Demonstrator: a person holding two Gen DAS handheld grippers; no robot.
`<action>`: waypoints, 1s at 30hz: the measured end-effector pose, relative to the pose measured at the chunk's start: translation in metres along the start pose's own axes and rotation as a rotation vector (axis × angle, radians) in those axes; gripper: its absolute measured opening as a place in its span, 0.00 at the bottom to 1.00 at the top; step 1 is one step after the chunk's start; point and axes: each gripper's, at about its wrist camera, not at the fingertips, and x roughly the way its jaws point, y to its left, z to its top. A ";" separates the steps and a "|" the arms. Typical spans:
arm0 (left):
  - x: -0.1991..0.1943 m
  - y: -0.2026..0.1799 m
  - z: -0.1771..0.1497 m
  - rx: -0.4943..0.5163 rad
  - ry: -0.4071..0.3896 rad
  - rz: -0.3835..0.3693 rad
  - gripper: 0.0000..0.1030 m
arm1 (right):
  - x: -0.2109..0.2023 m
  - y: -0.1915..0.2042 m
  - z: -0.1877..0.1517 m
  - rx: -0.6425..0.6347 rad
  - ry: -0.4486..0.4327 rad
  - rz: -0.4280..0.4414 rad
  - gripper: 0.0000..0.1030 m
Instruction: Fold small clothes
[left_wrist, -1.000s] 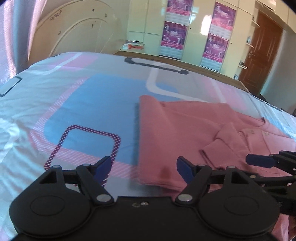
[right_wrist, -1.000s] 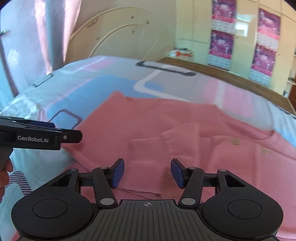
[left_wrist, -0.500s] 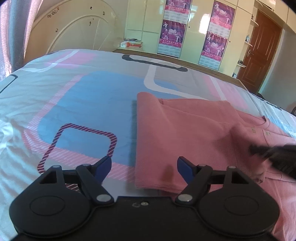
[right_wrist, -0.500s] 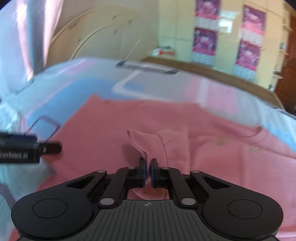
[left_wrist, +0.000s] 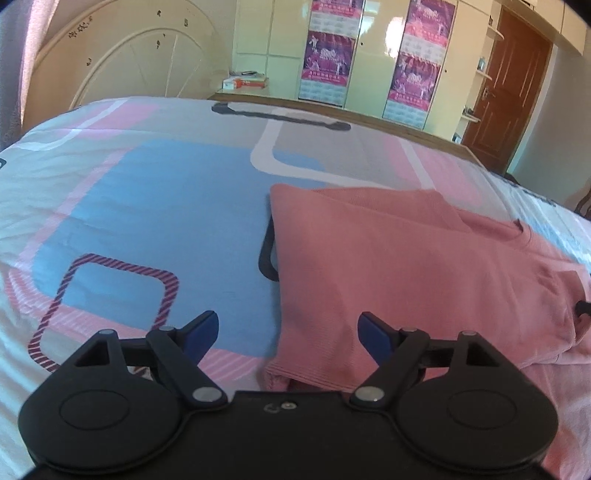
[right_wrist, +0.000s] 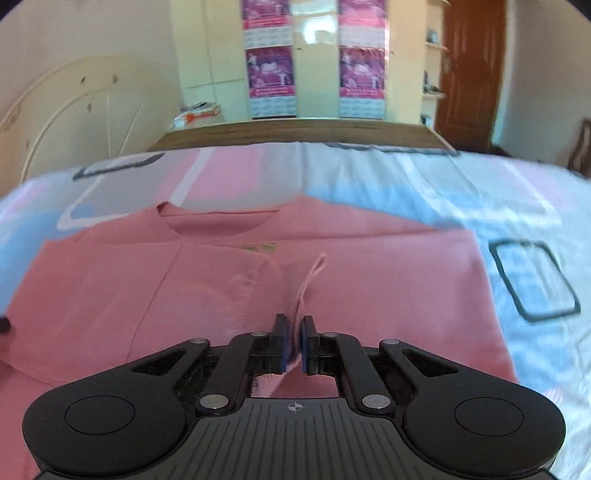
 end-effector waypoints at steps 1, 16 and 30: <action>0.002 -0.001 0.000 0.002 0.007 0.000 0.79 | -0.002 -0.004 0.001 0.020 -0.006 0.011 0.06; 0.035 -0.003 0.016 -0.104 0.018 -0.045 0.13 | 0.017 0.000 0.015 0.032 0.068 0.136 0.07; -0.003 -0.025 0.024 0.015 -0.117 0.032 0.27 | -0.004 -0.004 0.024 -0.016 -0.063 0.047 0.30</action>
